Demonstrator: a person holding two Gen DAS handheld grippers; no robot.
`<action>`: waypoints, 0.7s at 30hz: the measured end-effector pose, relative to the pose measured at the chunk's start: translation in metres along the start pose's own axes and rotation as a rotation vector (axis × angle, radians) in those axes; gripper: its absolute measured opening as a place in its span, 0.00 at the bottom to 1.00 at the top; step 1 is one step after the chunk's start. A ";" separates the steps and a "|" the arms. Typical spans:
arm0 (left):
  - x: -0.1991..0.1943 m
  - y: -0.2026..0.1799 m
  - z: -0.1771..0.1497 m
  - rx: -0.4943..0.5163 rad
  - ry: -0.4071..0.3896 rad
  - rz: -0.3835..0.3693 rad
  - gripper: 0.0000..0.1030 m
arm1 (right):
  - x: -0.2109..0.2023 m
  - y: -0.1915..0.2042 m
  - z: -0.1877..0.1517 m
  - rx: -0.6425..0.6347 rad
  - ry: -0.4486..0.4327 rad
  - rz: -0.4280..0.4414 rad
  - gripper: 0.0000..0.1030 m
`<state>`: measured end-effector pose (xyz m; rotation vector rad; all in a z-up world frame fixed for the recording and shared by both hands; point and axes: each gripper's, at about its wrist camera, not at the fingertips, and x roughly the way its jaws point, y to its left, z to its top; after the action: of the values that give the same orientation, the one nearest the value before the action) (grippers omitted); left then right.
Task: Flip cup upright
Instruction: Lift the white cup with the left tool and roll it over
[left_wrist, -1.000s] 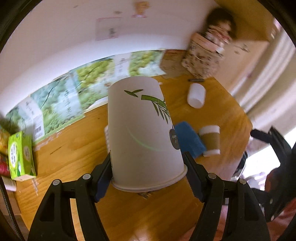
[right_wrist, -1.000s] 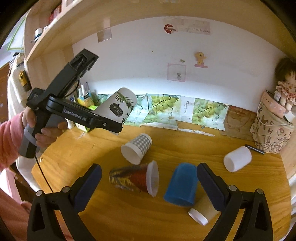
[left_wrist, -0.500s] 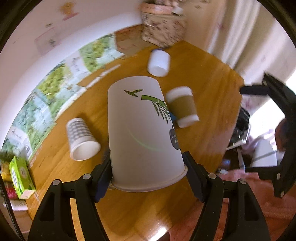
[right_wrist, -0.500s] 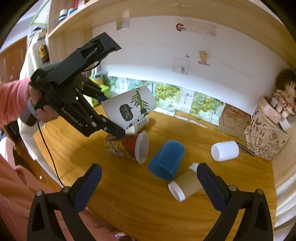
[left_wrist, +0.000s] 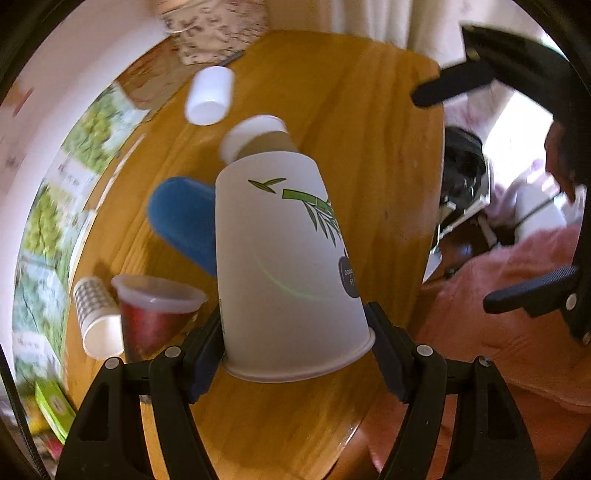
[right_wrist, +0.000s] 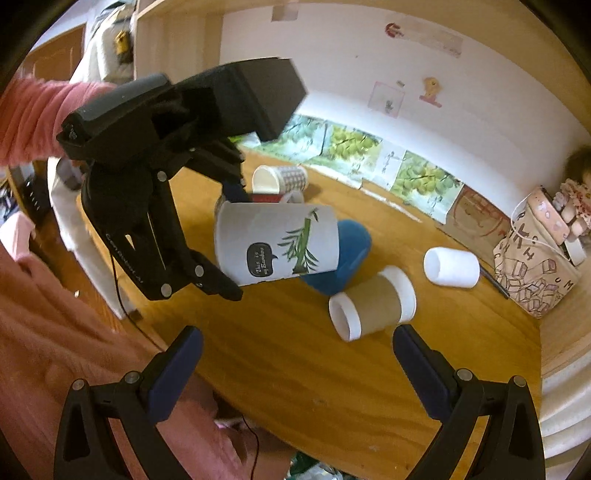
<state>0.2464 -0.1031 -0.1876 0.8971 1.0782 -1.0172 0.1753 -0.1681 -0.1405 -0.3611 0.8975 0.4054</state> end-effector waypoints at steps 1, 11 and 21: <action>0.005 -0.005 0.001 0.028 0.015 0.015 0.74 | 0.001 0.000 -0.004 -0.012 0.010 0.004 1.00; 0.030 -0.034 0.006 0.188 0.110 0.006 0.74 | 0.003 -0.002 -0.026 -0.042 0.048 0.041 1.00; 0.048 -0.047 0.013 0.262 0.200 -0.066 0.74 | 0.008 -0.010 -0.036 -0.038 0.063 0.067 1.00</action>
<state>0.2123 -0.1382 -0.2348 1.2012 1.1640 -1.1596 0.1603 -0.1923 -0.1665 -0.3816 0.9661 0.4753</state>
